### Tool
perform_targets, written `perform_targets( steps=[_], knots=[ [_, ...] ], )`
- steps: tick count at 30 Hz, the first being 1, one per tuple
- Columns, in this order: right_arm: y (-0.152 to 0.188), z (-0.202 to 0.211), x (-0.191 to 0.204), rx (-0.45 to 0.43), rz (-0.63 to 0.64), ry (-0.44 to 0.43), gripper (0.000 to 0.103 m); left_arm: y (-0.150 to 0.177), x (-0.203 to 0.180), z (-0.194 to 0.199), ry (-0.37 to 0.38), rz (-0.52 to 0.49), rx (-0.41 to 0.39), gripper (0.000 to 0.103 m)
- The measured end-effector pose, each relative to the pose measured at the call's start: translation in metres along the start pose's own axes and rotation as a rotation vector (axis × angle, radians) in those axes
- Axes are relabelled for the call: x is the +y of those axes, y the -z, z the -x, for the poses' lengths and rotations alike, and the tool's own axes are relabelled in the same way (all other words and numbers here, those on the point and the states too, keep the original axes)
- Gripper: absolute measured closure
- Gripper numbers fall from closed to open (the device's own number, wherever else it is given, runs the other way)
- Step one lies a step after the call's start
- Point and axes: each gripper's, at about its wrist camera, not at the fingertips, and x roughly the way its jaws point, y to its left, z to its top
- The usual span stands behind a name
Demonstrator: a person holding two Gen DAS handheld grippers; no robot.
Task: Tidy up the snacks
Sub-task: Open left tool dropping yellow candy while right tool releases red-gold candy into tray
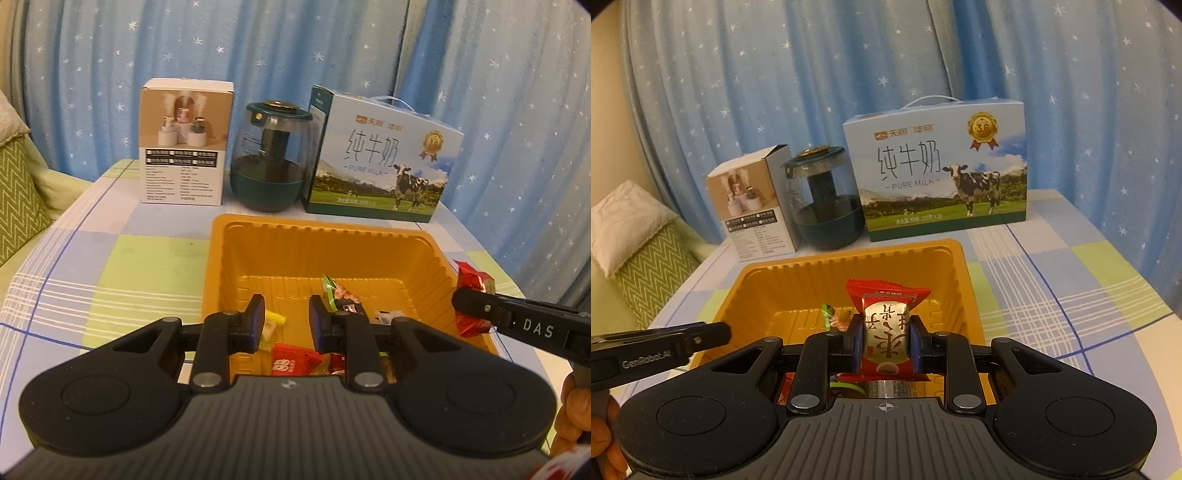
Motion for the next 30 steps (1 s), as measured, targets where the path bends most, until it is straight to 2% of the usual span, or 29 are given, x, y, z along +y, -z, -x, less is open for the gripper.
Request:
perform_targets(
  steps=[13, 16, 18, 19, 20, 30],
  knots=[
    [-0.002, -0.001, 0.001, -0.015, -0.028, -0.027, 0.078, 0.003, 0.01, 0.008, -0.024, 0.01, -0.004, 0.078],
    [0.0, -0.005, 0.0, -0.03, -0.036, -0.055, 0.077, 0.004, 0.01, 0.009, -0.025, 0.004, -0.006, 0.078],
    [0.001, -0.008, -0.004, -0.025, -0.059, -0.055, 0.065, 0.004, 0.011, 0.01, -0.028, 0.005, -0.008, 0.078],
    [0.001, -0.008, -0.007, -0.029, -0.076, -0.058, 0.055, 0.004, 0.012, 0.01, -0.028, 0.007, -0.009, 0.078],
    [0.001, -0.008, -0.01, -0.03, -0.085, -0.054, 0.051, 0.004, 0.013, 0.011, -0.028, 0.009, -0.009, 0.078],
    [0.001, -0.003, -0.023, -0.033, -0.1, -0.007, 0.051, 0.006, 0.011, 0.013, -0.026, -0.002, -0.004, 0.078]
  ],
)
